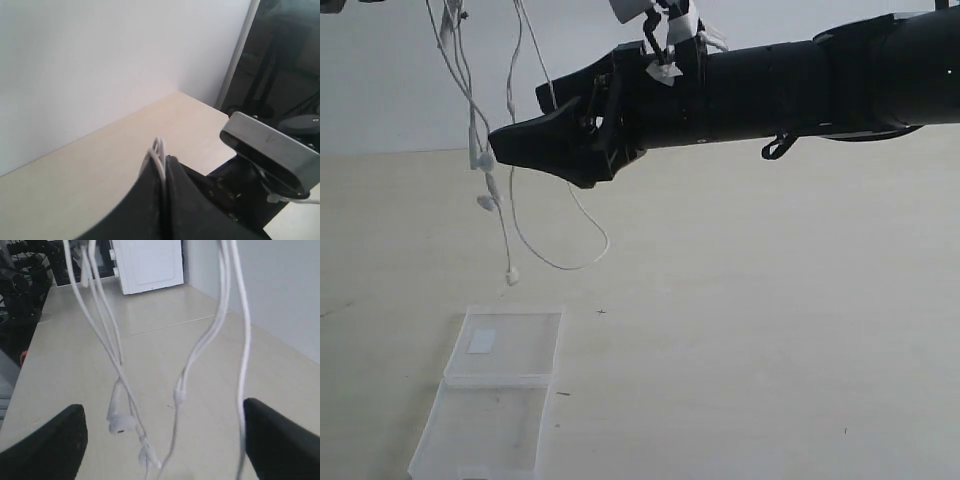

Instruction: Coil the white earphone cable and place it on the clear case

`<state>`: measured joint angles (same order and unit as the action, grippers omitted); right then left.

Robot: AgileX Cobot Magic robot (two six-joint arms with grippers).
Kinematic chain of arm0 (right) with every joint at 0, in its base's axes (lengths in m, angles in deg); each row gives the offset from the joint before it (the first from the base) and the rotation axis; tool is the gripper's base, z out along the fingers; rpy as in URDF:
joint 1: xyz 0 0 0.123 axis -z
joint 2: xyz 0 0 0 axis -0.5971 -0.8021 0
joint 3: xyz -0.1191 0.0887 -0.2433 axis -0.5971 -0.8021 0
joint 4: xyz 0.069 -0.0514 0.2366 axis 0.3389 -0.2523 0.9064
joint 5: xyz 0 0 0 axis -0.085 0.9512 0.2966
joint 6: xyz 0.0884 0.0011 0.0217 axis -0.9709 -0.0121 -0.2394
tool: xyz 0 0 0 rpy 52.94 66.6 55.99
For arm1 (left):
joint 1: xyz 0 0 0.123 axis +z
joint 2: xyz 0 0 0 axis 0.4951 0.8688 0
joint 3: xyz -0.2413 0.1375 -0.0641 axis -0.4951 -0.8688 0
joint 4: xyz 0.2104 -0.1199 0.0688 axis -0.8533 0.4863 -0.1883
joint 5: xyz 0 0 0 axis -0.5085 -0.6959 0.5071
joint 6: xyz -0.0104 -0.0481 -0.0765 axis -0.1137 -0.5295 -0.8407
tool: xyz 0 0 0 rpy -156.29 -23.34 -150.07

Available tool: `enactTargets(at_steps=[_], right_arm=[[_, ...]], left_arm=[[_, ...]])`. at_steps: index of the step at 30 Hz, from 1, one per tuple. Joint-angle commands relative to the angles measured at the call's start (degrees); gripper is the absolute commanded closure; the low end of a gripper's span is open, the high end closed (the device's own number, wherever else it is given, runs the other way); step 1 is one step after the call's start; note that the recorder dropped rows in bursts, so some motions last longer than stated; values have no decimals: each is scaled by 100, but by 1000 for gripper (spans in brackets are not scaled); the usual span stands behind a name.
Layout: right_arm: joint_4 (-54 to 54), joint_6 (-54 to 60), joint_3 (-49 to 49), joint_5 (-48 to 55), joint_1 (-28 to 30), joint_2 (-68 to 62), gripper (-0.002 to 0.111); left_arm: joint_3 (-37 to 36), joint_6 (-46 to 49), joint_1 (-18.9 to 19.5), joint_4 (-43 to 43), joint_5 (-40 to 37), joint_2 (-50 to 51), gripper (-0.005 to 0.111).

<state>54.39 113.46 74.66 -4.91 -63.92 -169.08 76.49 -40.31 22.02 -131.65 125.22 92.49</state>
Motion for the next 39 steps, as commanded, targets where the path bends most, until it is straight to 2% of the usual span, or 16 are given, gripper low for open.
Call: enactTargets(at_steps=[1, 9, 18, 21, 25, 28, 33, 35, 38, 39], right_arm=[[98, 77, -38, 339, -76, -121, 28], [98, 77, 309, -329, -614, -135, 28], [98, -781, 657, -717, -674, -135, 30], [98, -1047, 657, -893, -674, -135, 41], [98, -1090, 657, -922, -674, -135, 62], [98, -1110, 657, -1003, -674, -135, 68], [98, -1236, 657, -1120, -674, -135, 69], [98, -1236, 657, -1132, -674, -135, 78], [98, -1236, 665, -1186, -674, -135, 105], [98, -1236, 679, -1186, -674, -135, 108]], left_arm=[[41, -48, -42, 61, 60, 17, 107], [41, -48, -42, 61, 117, 105, 107], [41, -48, -42, 61, -91, 104, 107], [41, -48, -42, 61, -143, 104, 107], [41, -48, -42, 61, -240, 104, 107], [41, -48, -42, 61, -293, 104, 107], [41, -48, -42, 61, -330, 104, 107], [41, -48, -42, 61, -330, 104, 107], [41, -102, -42, 61, -329, 104, 107], [41, -150, -42, 61, -329, 104, 107]])
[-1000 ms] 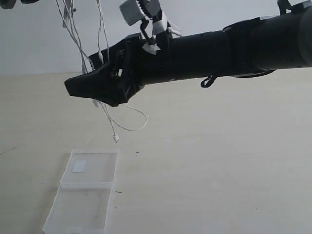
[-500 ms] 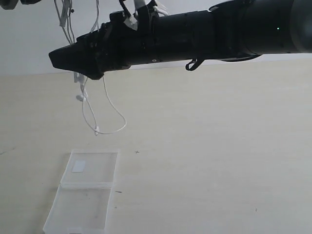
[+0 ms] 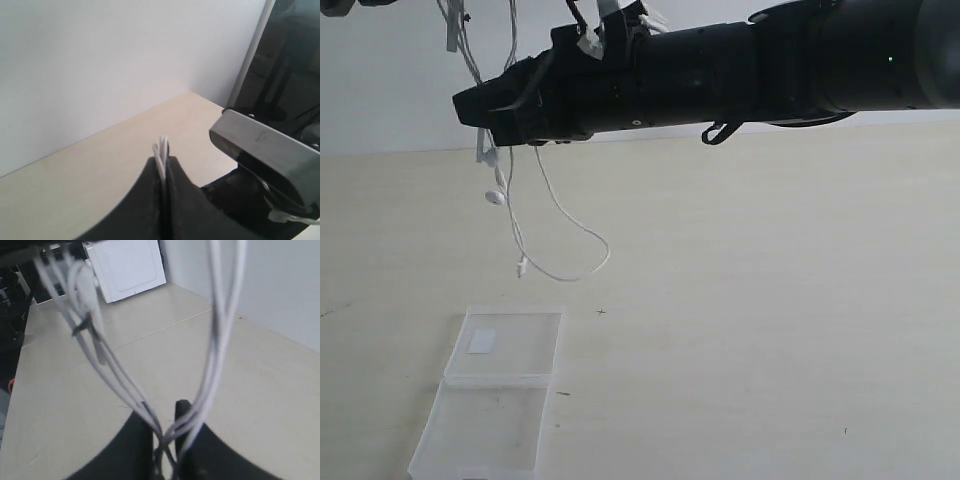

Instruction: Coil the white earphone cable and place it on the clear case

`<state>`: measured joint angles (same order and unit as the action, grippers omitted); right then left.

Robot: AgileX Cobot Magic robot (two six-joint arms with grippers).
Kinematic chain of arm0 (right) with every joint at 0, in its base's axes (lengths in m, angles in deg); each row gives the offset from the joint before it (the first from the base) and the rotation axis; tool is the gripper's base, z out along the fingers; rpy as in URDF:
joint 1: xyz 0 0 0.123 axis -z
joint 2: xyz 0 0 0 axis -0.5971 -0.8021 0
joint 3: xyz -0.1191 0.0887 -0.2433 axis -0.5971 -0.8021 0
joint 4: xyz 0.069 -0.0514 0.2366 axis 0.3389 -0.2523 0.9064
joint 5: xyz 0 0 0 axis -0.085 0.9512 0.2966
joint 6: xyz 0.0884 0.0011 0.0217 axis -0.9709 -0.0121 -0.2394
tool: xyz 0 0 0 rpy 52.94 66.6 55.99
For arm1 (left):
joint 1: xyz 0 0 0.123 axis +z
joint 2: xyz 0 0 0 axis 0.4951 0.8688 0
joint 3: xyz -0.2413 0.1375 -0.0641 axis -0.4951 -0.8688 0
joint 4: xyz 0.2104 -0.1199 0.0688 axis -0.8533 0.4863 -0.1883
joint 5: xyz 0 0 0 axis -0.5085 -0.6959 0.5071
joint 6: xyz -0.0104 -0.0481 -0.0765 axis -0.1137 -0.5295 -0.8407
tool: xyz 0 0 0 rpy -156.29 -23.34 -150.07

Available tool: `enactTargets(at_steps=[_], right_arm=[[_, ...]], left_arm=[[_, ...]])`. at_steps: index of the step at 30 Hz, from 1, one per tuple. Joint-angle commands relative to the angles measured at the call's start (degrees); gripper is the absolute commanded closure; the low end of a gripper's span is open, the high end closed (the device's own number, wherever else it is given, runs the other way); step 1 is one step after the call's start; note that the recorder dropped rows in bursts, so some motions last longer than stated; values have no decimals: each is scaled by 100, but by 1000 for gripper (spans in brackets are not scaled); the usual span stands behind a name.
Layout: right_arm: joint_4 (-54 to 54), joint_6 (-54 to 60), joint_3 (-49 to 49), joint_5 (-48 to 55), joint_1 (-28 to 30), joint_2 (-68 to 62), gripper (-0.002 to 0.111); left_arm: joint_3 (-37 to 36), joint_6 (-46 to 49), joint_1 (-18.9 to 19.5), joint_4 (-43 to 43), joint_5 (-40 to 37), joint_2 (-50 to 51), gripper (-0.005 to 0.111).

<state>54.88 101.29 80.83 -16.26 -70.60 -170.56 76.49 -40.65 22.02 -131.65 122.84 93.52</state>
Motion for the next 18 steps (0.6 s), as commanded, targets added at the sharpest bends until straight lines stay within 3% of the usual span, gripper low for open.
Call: enactTargets(at_steps=[1, 7, 13, 18], right_arm=[[48, -19, 77, -63, -6, 14, 108], [-221, -625, 87, -588, -6, 230, 108], [-3608, -3303, 87, -1652, -6, 753, 108], [-6333, -5569, 87, -1710, -6, 1329, 108]], left_arm=[[41, -124, -42, 61, -91, 0, 107], [41, -181, -31, 61, -221, 0, 107], [-142, -206, -31, 61, -527, 0, 107], [-539, -228, -31, 61, -622, 0, 107]])
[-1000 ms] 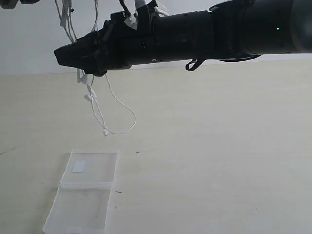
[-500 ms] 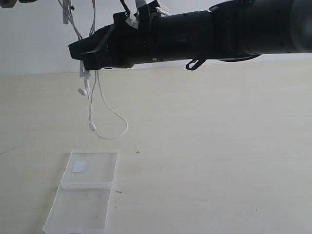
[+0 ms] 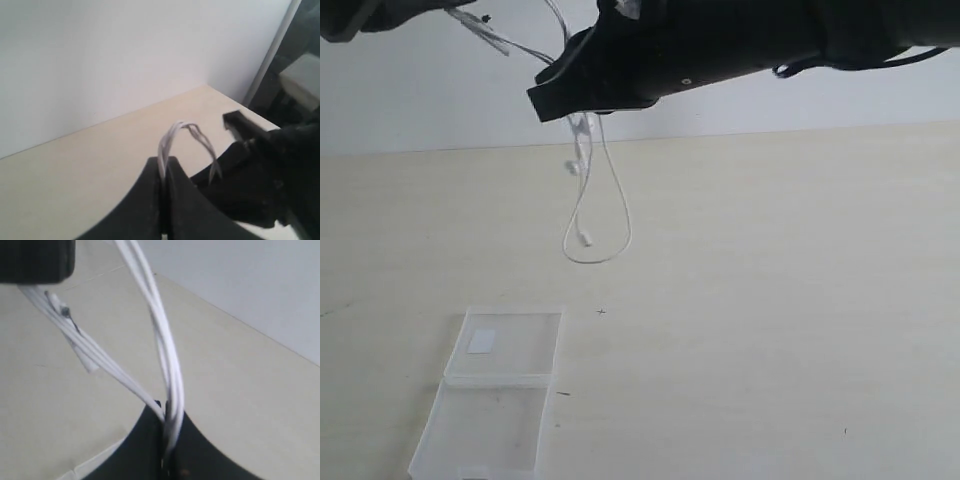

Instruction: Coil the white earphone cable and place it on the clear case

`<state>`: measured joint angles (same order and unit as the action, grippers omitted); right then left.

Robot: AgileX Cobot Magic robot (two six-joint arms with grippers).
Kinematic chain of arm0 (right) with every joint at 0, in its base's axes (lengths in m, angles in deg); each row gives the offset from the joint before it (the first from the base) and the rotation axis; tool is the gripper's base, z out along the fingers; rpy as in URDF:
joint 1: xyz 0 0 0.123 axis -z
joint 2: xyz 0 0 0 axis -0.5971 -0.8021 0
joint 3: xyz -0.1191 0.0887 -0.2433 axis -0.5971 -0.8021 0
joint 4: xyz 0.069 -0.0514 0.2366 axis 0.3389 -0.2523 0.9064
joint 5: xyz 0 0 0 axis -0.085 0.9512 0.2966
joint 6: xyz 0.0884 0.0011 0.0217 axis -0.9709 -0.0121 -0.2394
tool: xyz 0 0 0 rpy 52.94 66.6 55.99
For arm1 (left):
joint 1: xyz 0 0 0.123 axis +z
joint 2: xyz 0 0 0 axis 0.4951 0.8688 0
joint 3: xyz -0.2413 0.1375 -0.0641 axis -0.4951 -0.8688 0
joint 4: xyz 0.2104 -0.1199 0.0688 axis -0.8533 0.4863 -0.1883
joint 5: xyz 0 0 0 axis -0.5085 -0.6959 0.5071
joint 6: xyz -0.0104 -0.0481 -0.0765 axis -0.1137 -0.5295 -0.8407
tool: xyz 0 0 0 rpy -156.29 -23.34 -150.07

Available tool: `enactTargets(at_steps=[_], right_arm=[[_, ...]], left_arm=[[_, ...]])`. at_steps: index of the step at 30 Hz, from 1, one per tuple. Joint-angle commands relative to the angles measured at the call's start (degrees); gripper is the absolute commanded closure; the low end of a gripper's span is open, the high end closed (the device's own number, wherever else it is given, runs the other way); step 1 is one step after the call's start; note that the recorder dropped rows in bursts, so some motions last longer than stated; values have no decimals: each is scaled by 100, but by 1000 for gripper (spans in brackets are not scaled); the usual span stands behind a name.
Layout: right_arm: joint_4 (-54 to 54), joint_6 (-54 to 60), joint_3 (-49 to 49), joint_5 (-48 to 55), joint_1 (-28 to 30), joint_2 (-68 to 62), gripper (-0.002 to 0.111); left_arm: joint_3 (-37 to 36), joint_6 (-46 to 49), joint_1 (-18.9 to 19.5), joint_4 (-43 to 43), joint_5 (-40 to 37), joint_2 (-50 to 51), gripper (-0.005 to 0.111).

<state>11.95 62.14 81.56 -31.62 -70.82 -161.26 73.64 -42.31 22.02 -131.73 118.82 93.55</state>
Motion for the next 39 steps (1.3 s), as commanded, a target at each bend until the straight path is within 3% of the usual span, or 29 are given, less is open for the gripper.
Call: enactTargets(at_steps=[1, 6, 14, 22, 26, 33, 35, 39], right_arm=[[-2490, -2062, 14, -175, 16, 534, 108], [-3771, -3245, 14, -175, 16, 1177, 108], [-3632, -3244, 263, 238, 16, 1464, 108], [-3006, -3031, 485, 714, 16, 1218, 108], [-3017, -3031, 485, 781, 16, 1116, 108], [-3128, -3042, 485, 864, 16, 1010, 108], [-3278, -3067, 485, 878, 16, 943, 108], [-3491, -3284, 485, 893, 16, 766, 108]], left_arm=[[-355, -73, -31, 70, -249, -3, 107], [-788, -87, -31, 70, -378, -3, 107], [-1227, -138, -44, 95, -200, 98, 107], [-1225, 674, -44, 784, 957, 456, 106], [-1225, 783, -44, 784, 1114, 456, 91], [-1225, 771, -44, 813, 1546, 435, 28], [-1212, 705, -44, 838, 1673, 413, 26], [-1188, 626, -44, 864, 1703, 234, 42]])
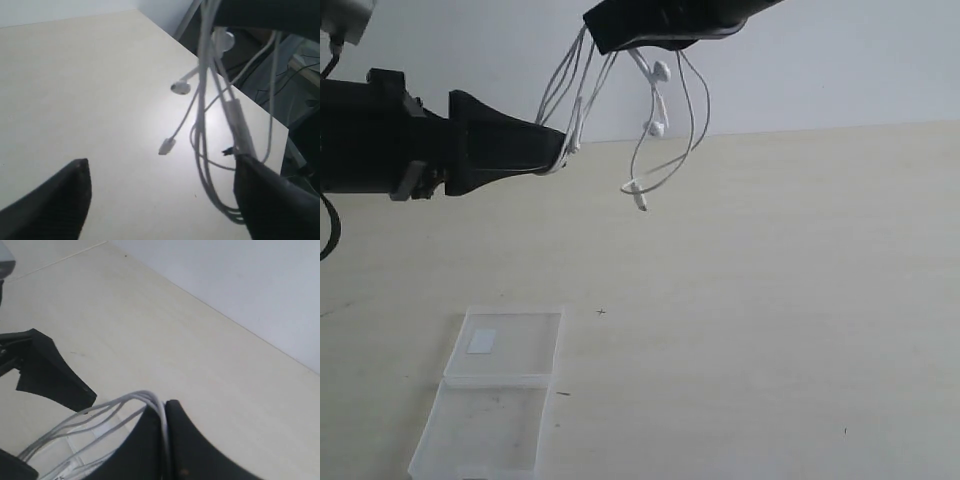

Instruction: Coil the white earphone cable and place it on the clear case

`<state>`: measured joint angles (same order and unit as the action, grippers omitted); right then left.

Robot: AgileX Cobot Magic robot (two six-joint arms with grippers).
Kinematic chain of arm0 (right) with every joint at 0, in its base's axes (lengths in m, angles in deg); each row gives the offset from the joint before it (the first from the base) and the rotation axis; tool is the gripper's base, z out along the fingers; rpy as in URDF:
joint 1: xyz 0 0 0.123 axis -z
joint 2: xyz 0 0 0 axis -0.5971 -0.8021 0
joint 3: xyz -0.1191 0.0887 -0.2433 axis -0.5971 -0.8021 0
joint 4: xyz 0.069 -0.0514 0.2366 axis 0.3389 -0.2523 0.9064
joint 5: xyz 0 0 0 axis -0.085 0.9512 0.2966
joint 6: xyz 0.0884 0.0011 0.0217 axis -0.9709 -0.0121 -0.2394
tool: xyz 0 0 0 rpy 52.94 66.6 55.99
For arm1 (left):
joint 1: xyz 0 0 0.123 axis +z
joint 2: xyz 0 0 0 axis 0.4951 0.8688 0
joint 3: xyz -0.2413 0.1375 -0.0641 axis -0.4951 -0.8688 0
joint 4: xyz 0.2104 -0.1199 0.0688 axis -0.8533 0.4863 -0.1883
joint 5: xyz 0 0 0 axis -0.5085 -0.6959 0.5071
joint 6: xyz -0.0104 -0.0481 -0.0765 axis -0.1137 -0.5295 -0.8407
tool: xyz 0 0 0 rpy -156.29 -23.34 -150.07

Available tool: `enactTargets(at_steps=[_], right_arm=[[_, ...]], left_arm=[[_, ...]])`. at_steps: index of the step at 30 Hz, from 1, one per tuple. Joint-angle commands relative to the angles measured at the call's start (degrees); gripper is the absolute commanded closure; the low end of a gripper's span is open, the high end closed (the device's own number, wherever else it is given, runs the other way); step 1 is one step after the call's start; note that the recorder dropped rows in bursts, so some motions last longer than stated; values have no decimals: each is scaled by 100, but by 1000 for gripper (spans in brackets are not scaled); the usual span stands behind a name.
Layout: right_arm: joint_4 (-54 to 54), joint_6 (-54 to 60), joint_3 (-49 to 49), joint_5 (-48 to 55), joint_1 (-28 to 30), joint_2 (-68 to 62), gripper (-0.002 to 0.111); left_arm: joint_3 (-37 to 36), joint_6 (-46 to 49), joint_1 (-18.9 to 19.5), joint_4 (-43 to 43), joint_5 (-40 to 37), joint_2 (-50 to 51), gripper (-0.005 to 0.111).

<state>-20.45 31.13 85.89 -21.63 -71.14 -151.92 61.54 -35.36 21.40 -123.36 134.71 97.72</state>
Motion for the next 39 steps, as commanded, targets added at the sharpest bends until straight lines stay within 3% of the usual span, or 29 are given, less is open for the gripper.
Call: enactTargets(at_steps=[1, 3, 16, 18, 23, 29, 33, 39], right_arm=[[-303, -230, 51, -129, 48, -229, 108], [-466, -355, 51, -174, 48, -340, 108], [-245, -592, 51, -121, 48, -827, 108], [125, -592, 51, -121, 48, -898, 108], [1194, -592, 51, -438, 48, -1013, 108], [1591, -840, 41, -541, -61, -1276, 108], [1548, -1054, 41, -725, -433, -1533, 108], [28, -2916, 41, -840, -1057, -1790, 108]], left_arm=[[22, -68, 31, 9, 100, -241, 45], [22, -68, 31, -5, 100, -360, 50], [22, -108, 31, -214, -966, -960, 52], [22, -359, 31, -615, -1288, -1095, 62], [-64, -612, 160, -767, -1381, -1461, 106], [-191, -626, 529, -767, -1221, -1895, 107], [-510, -626, 797, -767, -1362, -2207, 107], [-1268, -861, 1167, -767, -1682, -2740, 107]])
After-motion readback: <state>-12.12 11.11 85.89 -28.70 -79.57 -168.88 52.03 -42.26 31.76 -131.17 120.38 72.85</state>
